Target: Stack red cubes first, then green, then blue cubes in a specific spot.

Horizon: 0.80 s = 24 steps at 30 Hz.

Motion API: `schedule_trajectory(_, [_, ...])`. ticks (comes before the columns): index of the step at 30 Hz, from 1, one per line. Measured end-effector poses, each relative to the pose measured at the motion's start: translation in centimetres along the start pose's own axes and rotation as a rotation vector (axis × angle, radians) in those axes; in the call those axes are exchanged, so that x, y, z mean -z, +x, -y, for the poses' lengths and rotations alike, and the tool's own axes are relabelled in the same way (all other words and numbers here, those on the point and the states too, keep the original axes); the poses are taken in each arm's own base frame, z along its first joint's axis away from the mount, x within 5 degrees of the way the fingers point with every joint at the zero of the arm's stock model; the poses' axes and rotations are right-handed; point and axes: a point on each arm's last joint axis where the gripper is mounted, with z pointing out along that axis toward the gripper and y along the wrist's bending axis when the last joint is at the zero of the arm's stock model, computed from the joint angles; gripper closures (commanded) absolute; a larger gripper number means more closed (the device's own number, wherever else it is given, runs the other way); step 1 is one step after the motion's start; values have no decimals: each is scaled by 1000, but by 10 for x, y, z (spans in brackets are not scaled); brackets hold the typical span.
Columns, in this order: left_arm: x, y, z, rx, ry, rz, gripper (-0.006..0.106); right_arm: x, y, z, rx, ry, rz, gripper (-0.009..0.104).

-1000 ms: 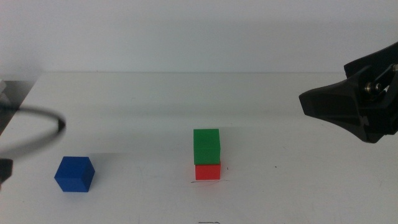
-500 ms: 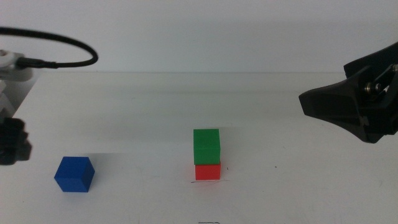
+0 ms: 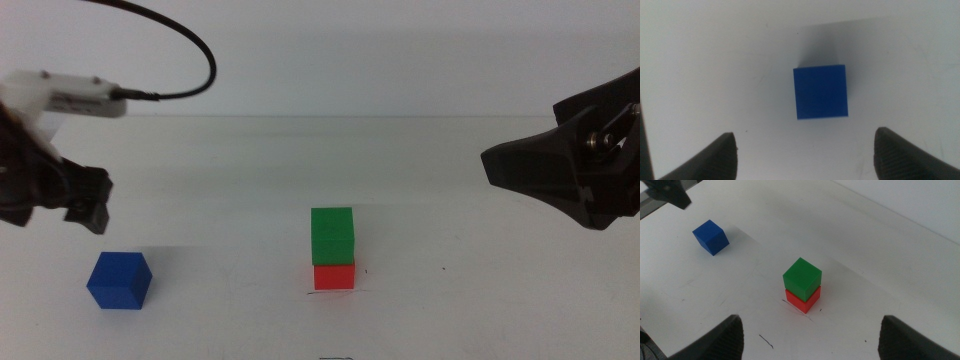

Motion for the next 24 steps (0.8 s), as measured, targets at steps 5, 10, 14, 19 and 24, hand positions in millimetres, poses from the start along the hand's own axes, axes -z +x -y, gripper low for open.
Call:
schedule_trajectory(5, [-30,-11,0,-7,13,-78,7,0,0,0,0,0,0,12])
schedule_trajectory(10, [-57,-17,1,-5,36,-121,7,0,0,0,0,0,0,12])
schedule_trajectory(14, [-78,-20,3,11,59,-159,7,0,0,0,0,0,0,12])
schedule_trajectory(19, [-98,-20,3,14,66,-211,7,0,0,0,0,0,0,12])
schedule_trajectory(24, [-114,-19,4,11,70,-253,7,0,0,0,0,0,0,12])
